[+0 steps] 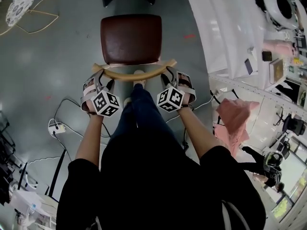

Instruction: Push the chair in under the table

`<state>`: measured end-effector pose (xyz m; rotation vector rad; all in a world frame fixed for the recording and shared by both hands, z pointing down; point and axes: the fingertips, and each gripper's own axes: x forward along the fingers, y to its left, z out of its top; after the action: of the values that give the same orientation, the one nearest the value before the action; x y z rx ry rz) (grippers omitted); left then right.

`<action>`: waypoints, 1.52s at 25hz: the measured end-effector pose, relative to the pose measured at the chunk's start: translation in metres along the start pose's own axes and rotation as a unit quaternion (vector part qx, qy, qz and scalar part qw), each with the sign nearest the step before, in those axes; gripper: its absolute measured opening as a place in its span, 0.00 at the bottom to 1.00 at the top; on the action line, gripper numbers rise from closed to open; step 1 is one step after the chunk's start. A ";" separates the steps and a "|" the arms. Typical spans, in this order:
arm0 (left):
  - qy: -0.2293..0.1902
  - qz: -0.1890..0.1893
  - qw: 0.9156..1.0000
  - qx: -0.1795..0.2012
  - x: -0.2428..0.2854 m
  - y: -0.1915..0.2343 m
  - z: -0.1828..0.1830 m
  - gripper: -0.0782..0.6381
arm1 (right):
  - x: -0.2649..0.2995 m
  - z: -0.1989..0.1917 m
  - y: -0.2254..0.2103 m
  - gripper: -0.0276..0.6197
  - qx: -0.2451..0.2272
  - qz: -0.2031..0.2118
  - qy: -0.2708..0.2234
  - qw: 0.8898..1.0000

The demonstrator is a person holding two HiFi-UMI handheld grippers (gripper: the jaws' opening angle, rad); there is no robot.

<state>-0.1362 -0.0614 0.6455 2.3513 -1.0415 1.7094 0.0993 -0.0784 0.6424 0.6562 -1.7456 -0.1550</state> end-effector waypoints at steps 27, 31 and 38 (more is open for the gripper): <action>0.026 0.022 0.999 -0.009 0.084 0.145 0.045 0.52 | 0.089 0.066 -0.130 0.32 0.002 0.001 -0.011 1.000; 0.020 0.023 1.000 -0.006 0.094 0.163 0.051 0.52 | 0.100 0.073 -0.145 0.32 0.005 -0.001 -0.004 1.000; 0.012 0.017 1.000 0.000 0.108 0.191 0.062 0.52 | 0.116 0.084 -0.171 0.32 0.011 -0.004 0.005 1.000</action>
<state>-0.1713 -0.2861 0.6510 2.3205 -1.0837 1.7448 0.0641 -0.2988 0.6426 0.6800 -1.7381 -0.1387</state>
